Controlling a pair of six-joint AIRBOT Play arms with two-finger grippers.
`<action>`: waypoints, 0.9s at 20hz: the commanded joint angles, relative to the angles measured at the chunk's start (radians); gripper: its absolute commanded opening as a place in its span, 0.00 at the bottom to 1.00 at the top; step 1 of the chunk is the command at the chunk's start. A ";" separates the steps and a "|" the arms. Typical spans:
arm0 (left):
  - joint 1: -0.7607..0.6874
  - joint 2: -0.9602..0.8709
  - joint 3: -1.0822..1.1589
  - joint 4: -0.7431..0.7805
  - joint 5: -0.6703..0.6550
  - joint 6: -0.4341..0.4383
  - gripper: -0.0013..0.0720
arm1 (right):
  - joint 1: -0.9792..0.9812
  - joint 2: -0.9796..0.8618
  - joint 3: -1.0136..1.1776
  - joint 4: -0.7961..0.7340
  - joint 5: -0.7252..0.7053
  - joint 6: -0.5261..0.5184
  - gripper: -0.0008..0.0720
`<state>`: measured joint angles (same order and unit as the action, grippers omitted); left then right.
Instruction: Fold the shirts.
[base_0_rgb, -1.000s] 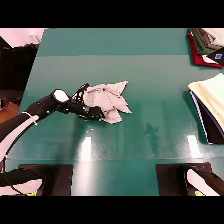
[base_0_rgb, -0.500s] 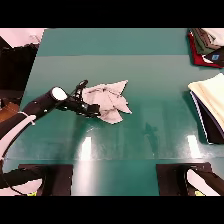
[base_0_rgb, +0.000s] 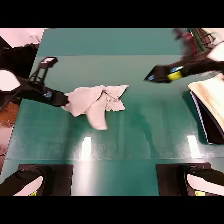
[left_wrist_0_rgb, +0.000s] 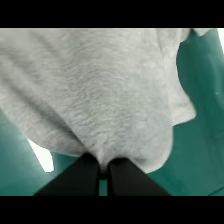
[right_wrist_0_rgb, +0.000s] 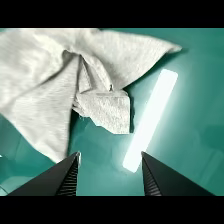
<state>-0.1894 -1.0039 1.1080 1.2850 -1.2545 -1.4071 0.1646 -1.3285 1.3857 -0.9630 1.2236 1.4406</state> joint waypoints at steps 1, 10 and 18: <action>0.022 0.063 0.014 0.116 -0.085 0.001 0.05 | 0.091 -0.181 -0.045 0.017 -0.146 0.000 0.64; 0.022 0.063 0.014 0.099 -0.108 -0.002 0.05 | 0.100 -0.418 -0.045 0.291 -0.382 -0.001 0.63; 0.022 0.063 0.014 0.094 -0.109 -0.013 0.05 | 0.177 -0.487 -0.045 0.370 -0.530 -0.011 0.63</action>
<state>-0.1688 -0.9421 1.1217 1.3804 -1.3624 -1.4166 0.3164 -1.7893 1.3415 -0.6346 0.7555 1.4368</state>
